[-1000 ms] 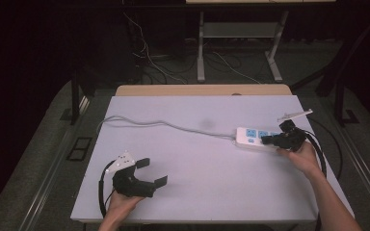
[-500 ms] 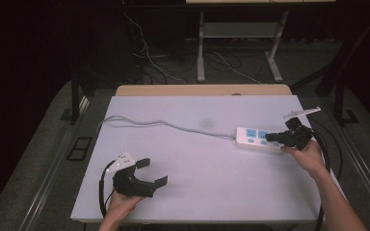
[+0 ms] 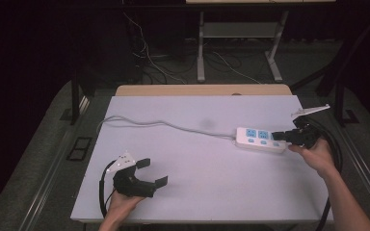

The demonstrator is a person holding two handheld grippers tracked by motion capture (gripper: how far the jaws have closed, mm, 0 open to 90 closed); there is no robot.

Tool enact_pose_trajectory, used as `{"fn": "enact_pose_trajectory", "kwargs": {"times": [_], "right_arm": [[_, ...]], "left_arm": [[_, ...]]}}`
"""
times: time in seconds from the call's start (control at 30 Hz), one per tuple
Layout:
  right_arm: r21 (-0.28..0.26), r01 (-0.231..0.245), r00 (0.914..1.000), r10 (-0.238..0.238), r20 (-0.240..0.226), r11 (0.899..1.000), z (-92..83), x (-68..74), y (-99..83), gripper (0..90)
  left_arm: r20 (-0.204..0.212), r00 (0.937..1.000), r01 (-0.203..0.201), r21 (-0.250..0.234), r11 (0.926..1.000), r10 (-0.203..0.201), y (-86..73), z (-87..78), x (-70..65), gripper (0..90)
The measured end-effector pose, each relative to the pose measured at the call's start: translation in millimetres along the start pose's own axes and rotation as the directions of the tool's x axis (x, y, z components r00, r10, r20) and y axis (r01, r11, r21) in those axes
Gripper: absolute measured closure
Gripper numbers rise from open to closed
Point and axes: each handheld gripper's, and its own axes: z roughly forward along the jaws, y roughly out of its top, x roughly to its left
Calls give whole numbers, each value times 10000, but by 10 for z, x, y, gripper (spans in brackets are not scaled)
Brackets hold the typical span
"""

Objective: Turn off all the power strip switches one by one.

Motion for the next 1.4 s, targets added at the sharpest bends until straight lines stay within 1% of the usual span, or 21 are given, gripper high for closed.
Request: {"fn": "enact_pose_trajectory", "kwargs": {"times": [0.17, 0.3, 0.5, 1.2, 1.4], "right_arm": [[82, -64, 9999, 63, 98, 9999, -68, -47, -34, 900], [146, -154, 9998, 152, 137, 9998, -85, -76, -67, 900], [270, -186, 9998, 182, 127, 9995, -35, -93, -91, 900], [542, -251, 9996, 243, 151, 9982, 99, -122, -146, 900], [606, -371, 9992, 362, 155, 9975, 135, -147, -185, 900]], "left_arm": [[10, 10000, 0, 26, 10000, 0, -1, 3, 3, 0], [28, 10000, -52, 45, 10000, 52, 0, 11, 0, 0], [-4, 10000, 5, 21, 10000, -4, -1, 3, 3, 0], [-6, 10000, -36, 39, 10000, 36, -2, 3, 0, 0], [-11, 10000, -41, 44, 10000, 41, -2, -1, 2, 0]]}}
